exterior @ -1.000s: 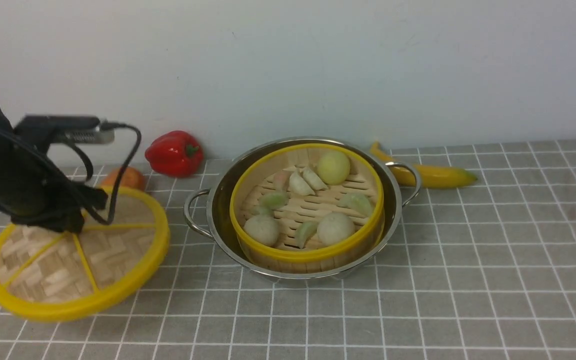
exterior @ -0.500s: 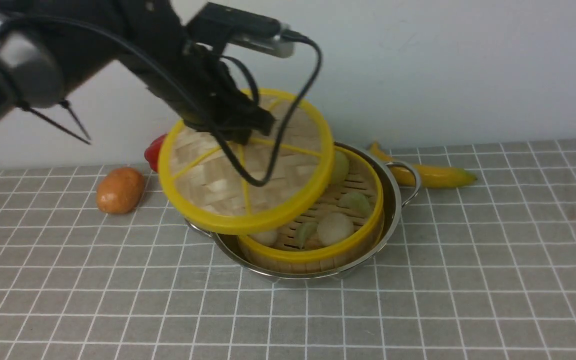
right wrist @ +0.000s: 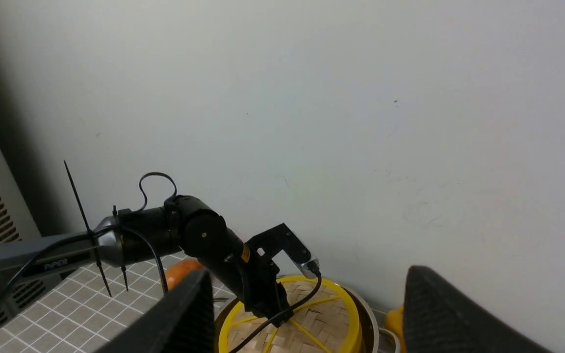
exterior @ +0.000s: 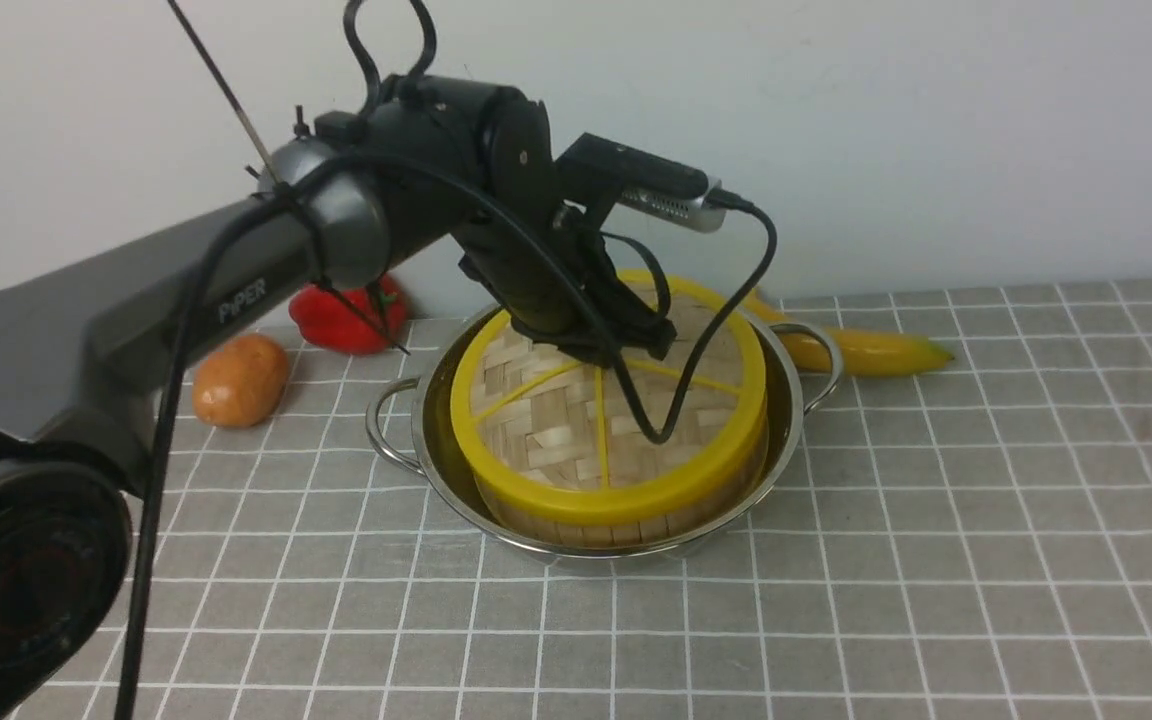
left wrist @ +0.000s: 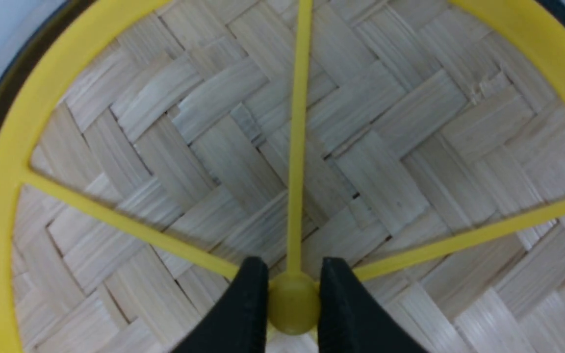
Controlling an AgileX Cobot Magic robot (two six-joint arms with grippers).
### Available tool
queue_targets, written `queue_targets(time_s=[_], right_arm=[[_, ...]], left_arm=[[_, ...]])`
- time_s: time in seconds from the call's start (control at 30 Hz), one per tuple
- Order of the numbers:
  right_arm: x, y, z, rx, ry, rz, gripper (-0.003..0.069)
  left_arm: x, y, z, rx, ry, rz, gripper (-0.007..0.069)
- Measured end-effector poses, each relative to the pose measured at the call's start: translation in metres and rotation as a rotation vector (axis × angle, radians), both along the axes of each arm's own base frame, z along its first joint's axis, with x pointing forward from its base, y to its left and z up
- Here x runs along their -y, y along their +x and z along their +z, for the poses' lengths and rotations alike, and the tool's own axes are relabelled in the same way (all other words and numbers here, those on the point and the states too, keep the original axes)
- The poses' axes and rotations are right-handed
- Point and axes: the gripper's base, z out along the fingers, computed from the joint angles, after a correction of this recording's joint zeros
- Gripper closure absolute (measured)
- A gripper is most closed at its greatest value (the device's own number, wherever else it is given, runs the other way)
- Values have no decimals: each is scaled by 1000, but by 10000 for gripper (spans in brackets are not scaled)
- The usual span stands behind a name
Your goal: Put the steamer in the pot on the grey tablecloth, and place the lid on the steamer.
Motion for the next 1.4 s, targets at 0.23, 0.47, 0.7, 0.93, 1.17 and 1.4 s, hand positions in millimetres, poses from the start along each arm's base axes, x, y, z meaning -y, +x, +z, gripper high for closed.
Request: queue_targets(time_s=[0.23, 0.47, 0.7, 0.93, 1.17, 1.4], right_arm=[[0, 0, 0, 0, 1, 0, 158], [0, 0, 0, 0, 1, 0, 158], [0, 0, 0, -3, 6, -1, 158], [0, 0, 0, -3, 6, -1, 157], [1, 2, -3, 35, -83, -11, 165], [13, 0, -36, 29, -224, -94, 264]], left_arm=[[2, 3, -3, 11, -12, 5, 503], [2, 3, -5, 9, -11, 5, 503], [3, 4, -5, 6, -15, 6, 503], [4, 8, 5, 9, -5, 2, 316], [-9, -4, 94, 108, 30, -2, 48], [-39, -59, 203, 315, -22, -15, 165]])
